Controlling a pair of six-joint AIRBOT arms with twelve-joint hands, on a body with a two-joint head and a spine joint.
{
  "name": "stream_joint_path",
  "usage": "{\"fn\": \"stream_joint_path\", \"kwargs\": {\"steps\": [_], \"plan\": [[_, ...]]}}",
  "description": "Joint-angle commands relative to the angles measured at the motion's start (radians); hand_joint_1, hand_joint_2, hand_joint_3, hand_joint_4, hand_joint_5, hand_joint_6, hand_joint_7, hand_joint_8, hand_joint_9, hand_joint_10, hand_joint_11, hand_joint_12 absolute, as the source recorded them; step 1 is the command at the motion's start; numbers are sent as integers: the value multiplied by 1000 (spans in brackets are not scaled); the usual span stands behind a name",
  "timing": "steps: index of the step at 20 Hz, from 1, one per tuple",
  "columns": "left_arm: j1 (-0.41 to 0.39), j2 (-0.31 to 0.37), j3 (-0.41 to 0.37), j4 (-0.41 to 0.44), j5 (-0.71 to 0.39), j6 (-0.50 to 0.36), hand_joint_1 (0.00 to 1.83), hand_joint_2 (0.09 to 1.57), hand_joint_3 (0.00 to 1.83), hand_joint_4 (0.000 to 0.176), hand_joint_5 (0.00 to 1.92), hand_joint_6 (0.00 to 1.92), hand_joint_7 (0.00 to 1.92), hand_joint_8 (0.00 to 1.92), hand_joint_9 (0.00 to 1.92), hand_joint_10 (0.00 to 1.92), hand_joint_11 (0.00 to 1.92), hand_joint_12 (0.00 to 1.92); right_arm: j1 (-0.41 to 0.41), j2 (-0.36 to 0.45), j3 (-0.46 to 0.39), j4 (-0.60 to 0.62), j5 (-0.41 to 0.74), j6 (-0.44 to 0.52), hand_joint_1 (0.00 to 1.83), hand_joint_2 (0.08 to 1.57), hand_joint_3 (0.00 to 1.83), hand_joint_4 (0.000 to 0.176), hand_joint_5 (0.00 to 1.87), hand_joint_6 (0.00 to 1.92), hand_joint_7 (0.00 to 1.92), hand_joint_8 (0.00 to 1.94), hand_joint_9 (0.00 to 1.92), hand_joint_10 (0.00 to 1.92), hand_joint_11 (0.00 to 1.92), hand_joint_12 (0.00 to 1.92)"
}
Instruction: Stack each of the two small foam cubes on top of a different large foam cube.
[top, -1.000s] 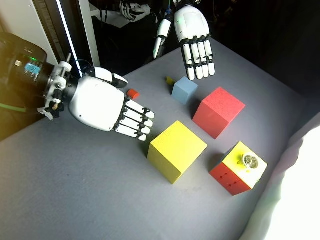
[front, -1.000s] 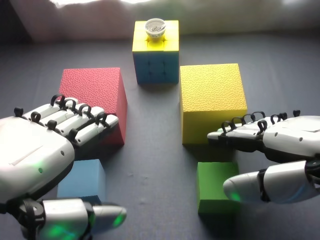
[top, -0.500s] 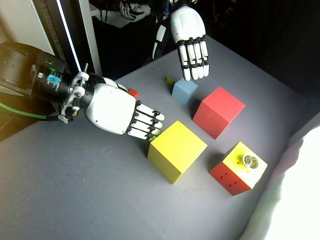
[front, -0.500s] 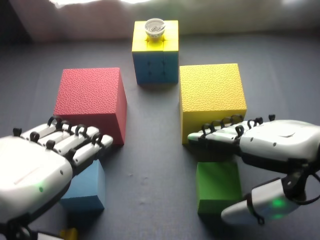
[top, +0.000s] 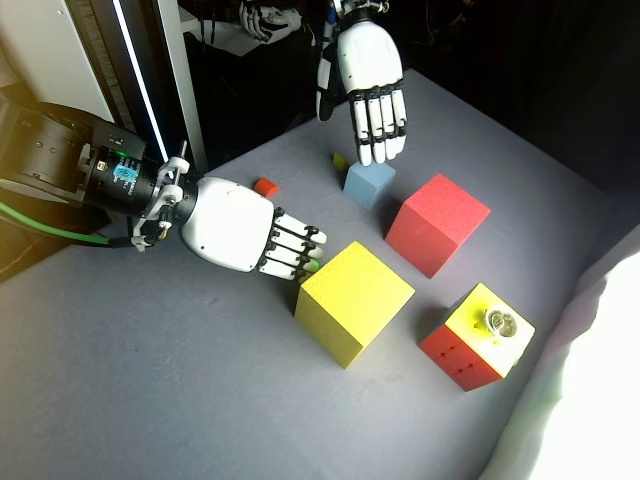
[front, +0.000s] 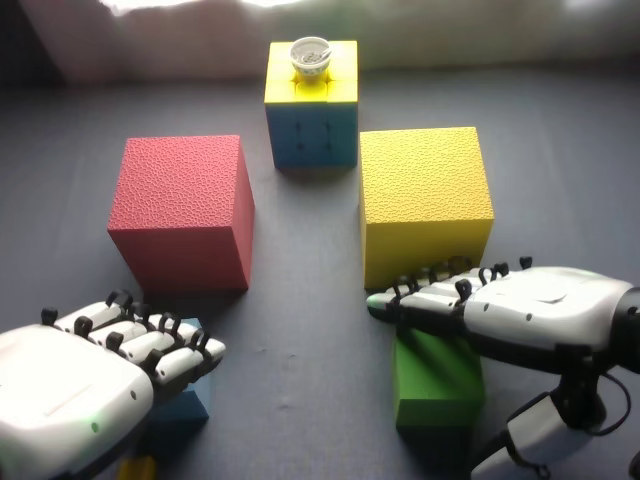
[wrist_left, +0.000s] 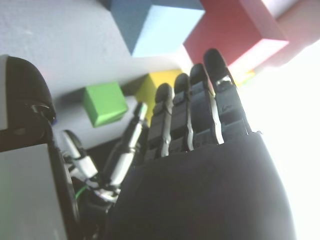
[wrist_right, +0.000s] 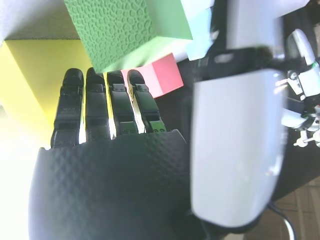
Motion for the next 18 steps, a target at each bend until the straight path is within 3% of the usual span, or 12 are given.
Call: {"fn": "stream_joint_path", "kwargs": {"steps": [1,4,9,18], "plan": [[-6,-6,10,33,-81,5,1060,834,0,0,149,8,136,0,127,17,0,705,0,1,-1,-9,95,2,1171,798,9,0,0,0,0,0,0,0,0,0],[-6,-39,36,33,-90,5,1071,827,0,0,151,7,153,6,143,18,0,820,-5,-13,5,-9,103,0,1197,805,9,0,0,0,0,0,0,0,0,0],[-16,-75,69,33,-109,5,1112,845,0,0,147,7,186,8,170,23,0,850,-20,-44,24,-9,113,-1,1278,799,4,0,0,0,0,0,0,0,0,0],[-29,-125,111,27,-124,11,1187,874,5,0,215,17,165,0,145,4,0,799,-27,-74,32,-9,134,-19,1229,807,3,0,0,0,0,0,0,0,18,10]]}}
